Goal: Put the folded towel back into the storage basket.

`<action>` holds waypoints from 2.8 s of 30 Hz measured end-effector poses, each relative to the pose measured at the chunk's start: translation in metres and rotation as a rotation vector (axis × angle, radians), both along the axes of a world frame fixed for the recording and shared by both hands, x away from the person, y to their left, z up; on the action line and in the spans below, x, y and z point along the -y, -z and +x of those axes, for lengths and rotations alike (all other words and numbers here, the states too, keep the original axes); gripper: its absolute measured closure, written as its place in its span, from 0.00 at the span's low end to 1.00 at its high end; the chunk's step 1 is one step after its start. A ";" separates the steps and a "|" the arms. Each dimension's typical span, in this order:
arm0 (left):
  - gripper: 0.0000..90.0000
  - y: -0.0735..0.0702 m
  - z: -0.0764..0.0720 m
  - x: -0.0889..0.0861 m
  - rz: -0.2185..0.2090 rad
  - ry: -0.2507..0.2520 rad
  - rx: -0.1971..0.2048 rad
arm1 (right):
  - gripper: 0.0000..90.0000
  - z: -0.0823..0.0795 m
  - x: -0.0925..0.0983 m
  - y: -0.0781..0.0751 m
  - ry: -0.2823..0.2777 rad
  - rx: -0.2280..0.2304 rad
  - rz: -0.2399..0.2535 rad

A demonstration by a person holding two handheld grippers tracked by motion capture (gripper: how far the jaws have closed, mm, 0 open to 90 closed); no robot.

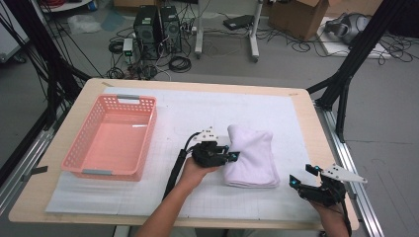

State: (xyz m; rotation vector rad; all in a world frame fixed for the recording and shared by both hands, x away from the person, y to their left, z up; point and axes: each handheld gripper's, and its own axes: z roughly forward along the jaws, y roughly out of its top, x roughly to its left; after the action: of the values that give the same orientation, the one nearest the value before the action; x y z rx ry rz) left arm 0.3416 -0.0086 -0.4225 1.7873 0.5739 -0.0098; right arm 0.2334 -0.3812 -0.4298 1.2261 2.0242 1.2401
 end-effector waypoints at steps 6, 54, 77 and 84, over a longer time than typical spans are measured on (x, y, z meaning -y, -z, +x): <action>0.83 -0.009 -0.004 -0.008 -0.011 0.010 0.041 | 0.23 0.000 -0.001 -0.001 -0.002 0.000 0.001; 0.83 -0.069 -0.022 -0.113 -0.105 -0.003 0.232 | 0.23 0.000 -0.009 -0.003 -0.016 0.008 -0.011; 0.83 -0.099 -0.027 -0.186 -0.142 -0.077 0.277 | 0.23 -0.001 -0.007 -0.005 -0.007 0.013 -0.012; 0.83 -0.108 -0.030 -0.207 -0.151 -0.116 0.294 | 0.23 0.000 -0.008 -0.005 -0.008 0.010 -0.011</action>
State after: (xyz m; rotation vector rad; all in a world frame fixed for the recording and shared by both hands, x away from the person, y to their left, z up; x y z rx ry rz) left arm 0.3118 0.1986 -0.3142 1.5700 0.4506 0.2778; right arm 0.2329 -0.3736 -0.4253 1.2054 2.0282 1.2355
